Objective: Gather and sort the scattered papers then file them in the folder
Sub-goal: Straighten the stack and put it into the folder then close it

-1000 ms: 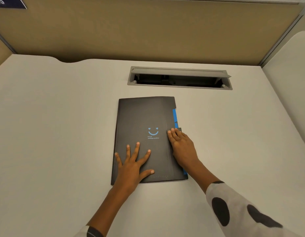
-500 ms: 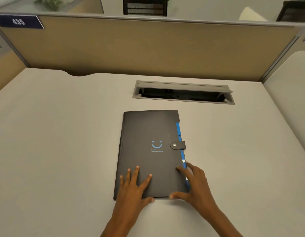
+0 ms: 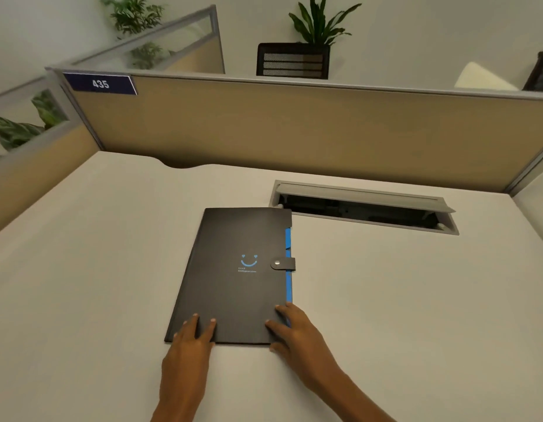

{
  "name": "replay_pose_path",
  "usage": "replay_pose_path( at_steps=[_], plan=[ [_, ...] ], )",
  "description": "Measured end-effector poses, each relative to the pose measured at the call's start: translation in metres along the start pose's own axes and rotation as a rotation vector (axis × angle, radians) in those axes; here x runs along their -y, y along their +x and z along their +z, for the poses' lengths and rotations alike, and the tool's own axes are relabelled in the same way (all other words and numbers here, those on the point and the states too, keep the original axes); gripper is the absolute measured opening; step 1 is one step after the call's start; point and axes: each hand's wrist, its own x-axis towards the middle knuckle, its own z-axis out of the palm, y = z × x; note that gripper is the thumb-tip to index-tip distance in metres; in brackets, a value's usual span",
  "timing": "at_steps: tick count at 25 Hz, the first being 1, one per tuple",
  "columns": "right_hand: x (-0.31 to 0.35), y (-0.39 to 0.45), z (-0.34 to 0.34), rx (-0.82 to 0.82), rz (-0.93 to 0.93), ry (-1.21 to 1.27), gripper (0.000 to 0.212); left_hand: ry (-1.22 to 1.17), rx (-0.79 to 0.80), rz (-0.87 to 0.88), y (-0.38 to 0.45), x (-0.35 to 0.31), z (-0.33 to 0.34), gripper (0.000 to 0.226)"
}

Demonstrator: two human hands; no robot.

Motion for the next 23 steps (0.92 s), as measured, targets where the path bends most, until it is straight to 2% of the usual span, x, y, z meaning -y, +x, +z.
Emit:
replay_pose_path(
  at_steps=[1,3,5,7,9,12,15,20,23],
  plan=[
    [0.005,0.013,0.003,-0.016,-0.050,-0.061,0.044,-0.019,0.000,-0.064,0.012,0.010,0.001,0.048],
    [0.015,0.038,0.006,0.071,-0.102,-0.157,0.044,-0.083,-0.043,-0.118,0.036,0.027,0.001,0.045],
    [0.021,0.063,0.008,0.126,-0.105,-0.263,0.050,-0.121,-0.082,-0.116,0.062,0.035,-0.005,0.042],
    [0.026,0.088,0.009,0.113,-0.068,-0.275,0.052,-0.095,-0.083,-0.099,0.090,0.041,-0.014,0.042],
    [0.021,0.110,0.012,0.081,-0.050,-0.211,0.049,-0.048,-0.090,-0.069,0.116,0.045,-0.021,0.043],
    [0.006,0.142,0.025,0.184,-0.041,-0.161,0.048,0.002,-0.086,-0.063,0.151,0.050,-0.028,0.044],
    [0.002,0.163,0.029,0.189,-0.028,-0.167,0.049,-0.025,-0.055,-0.068,0.174,0.052,-0.029,0.047],
    [0.002,0.168,0.029,0.203,0.007,-0.175,0.051,0.016,-0.052,-0.033,0.184,0.055,-0.027,0.047],
    [0.008,0.160,0.002,0.198,0.070,-0.030,0.055,0.016,-0.060,-0.019,0.180,0.053,-0.030,0.047]
  ],
)
